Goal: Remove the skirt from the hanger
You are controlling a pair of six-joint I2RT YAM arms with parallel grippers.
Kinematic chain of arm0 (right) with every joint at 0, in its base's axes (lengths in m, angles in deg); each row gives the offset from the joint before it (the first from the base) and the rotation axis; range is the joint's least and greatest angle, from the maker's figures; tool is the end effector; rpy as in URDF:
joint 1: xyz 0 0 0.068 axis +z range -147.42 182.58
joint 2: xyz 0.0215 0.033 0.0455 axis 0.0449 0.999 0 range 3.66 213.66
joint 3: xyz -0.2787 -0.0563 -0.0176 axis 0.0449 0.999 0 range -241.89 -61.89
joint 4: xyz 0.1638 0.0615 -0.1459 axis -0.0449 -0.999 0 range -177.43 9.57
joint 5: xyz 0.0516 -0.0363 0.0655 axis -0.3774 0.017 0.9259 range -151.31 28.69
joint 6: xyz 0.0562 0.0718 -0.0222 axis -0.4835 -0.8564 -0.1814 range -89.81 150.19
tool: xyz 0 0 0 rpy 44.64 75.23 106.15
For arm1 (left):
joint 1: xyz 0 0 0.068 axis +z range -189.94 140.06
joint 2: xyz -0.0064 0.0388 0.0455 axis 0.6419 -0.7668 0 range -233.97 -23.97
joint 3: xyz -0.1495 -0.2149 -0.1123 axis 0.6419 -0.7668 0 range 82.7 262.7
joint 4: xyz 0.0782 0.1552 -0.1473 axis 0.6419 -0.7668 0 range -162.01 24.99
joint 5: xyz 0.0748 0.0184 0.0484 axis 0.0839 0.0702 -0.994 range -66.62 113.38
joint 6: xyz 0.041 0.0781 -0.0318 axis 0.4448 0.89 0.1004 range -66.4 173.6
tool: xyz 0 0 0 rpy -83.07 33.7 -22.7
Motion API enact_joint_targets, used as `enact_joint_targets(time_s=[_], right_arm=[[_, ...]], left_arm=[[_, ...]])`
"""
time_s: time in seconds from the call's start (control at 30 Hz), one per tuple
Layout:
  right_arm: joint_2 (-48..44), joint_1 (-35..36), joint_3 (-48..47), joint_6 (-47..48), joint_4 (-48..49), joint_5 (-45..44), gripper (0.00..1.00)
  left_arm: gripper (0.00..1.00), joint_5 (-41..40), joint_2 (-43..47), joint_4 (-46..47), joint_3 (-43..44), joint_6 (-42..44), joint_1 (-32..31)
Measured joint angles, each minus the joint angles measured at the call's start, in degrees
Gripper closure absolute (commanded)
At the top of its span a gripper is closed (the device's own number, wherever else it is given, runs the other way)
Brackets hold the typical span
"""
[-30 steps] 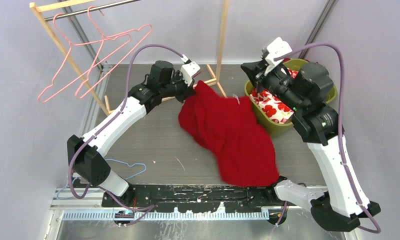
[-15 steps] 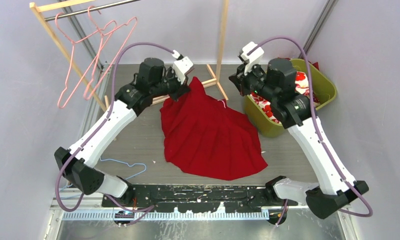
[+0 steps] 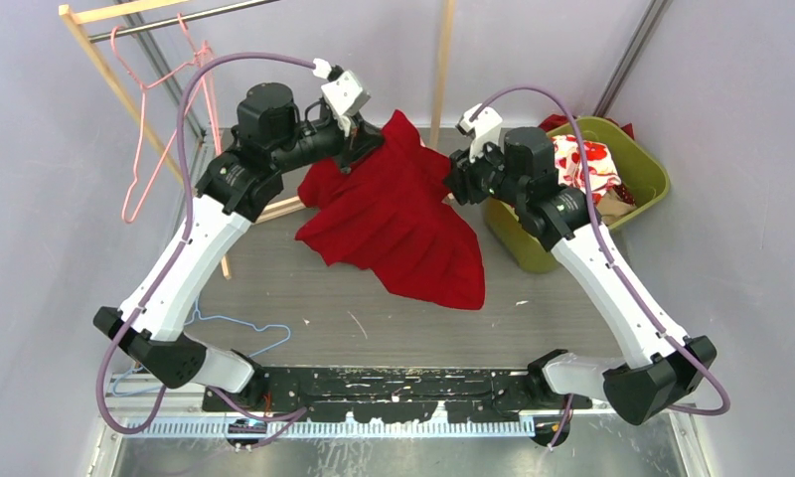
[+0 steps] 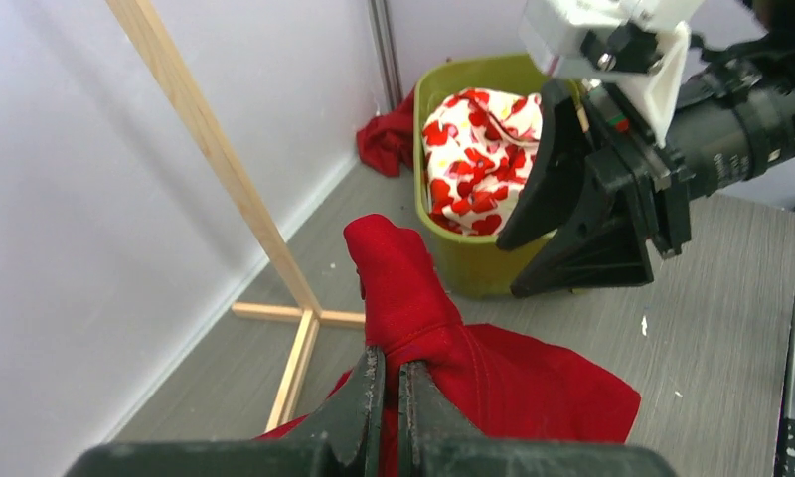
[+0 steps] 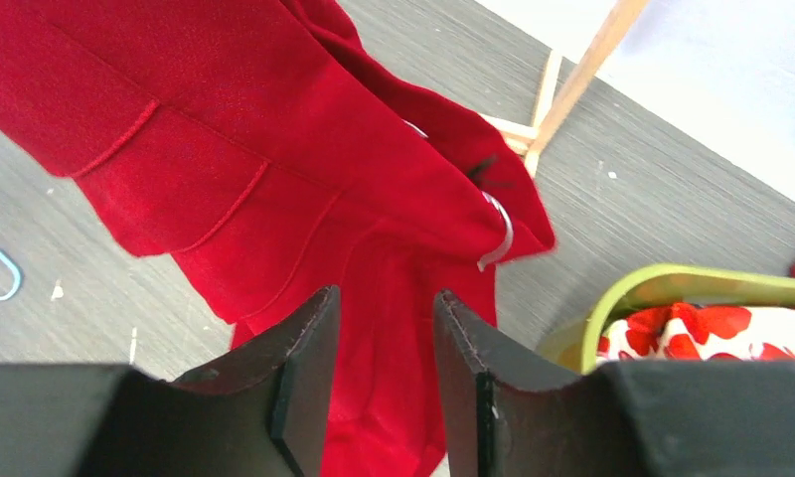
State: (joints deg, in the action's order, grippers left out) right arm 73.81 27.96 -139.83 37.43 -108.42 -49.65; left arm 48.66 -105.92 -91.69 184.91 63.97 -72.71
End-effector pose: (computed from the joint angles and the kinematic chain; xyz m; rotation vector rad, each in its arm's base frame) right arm 0.2385 0.1321 0.4071 -0.6748 1.8157 0.4072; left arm 0.2376 -0.1960 0.4989 0.9321 1.4406 -0.6622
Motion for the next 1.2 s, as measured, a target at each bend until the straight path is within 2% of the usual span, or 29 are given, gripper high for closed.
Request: enact_joint_targets(time_s=[0.17, 0.4, 0.7, 0.93, 1.2], right_arm=[[0.28, 0.00, 0.55, 0.11, 0.28, -5.42, 0.51], [1.05, -0.70, 6.62, -0.28, 3.34, -10.16, 0.49], [13.27, -2.75, 3.13, -3.74, 5.73, -8.59, 0.41], [17.31, -2.75, -1.51, -5.55, 7.82, -5.05, 0.42], [19.82, -2.75, -1.55, -6.43, 9.64, -3.93, 0.46]], left_arm=[[1.00, -0.07, -0.02, -0.74, -2.71, -0.02, 0.28], [1.00, -0.04, 0.02, -1.07, -2.73, -0.13, 0.28], [1.00, 0.00, 0.13, -1.92, -2.73, -0.02, 0.26], [1.00, -0.39, 0.98, -3.87, -2.73, 0.57, 0.26], [1.00, -0.83, 2.38, -5.11, -2.73, 1.03, 0.26]])
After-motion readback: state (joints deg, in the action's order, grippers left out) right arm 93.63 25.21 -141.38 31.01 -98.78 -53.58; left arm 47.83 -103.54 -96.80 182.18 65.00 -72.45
